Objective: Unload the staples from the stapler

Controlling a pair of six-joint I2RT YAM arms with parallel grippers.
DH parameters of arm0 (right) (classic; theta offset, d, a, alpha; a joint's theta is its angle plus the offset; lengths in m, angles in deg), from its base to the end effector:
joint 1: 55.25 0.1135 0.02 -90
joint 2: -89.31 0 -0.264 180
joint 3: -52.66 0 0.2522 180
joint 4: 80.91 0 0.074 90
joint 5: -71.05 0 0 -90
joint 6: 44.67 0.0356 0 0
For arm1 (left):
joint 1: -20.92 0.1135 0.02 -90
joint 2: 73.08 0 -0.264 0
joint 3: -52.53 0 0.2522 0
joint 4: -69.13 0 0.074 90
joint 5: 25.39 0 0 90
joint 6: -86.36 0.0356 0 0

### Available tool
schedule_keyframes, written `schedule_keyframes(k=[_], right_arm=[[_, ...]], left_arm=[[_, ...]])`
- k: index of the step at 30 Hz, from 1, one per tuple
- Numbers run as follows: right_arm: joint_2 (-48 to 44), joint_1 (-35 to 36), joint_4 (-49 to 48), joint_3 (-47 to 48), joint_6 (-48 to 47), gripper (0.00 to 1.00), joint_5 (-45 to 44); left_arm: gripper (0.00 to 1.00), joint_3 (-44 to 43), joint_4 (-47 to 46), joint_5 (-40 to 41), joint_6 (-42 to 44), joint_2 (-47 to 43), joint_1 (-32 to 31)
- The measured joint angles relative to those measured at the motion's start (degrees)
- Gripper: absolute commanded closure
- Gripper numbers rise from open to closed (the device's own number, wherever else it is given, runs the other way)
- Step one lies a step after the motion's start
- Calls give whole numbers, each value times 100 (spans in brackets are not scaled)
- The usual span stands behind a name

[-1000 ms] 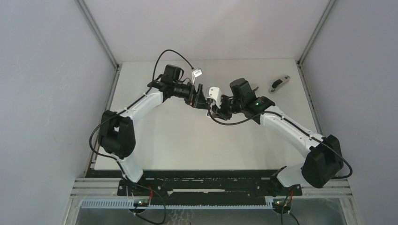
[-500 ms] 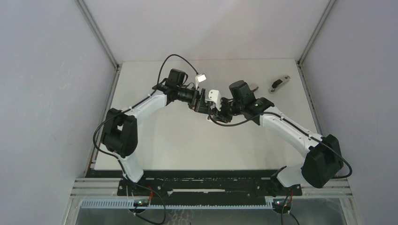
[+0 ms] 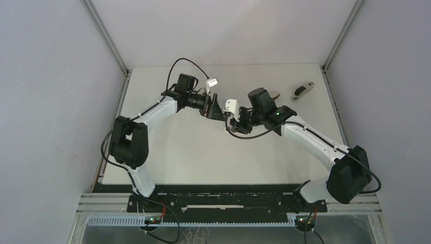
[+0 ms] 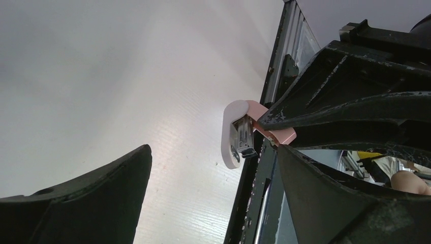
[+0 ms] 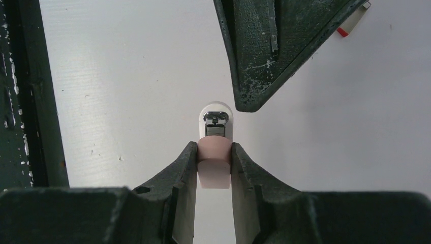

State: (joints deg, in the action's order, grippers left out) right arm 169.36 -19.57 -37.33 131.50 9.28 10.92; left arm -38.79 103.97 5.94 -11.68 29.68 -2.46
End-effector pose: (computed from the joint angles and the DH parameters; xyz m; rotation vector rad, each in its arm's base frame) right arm 0.2341 0.1899 0.2943 -1.5452 1.7040 0.6067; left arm 0.3454 -0.1825 0.2541 0.8119 2.1859 -1.4777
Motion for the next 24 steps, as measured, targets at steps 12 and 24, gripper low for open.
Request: schedule_keyframes(k=[12,24], right_arm=[[2,52,-2,0,-17,100,-234],[4,234,-20,-11,-66,100,-437]], left_arm=[[4,0,278,39,66,269,-66],[7,0,352,-55,66,442,-164]])
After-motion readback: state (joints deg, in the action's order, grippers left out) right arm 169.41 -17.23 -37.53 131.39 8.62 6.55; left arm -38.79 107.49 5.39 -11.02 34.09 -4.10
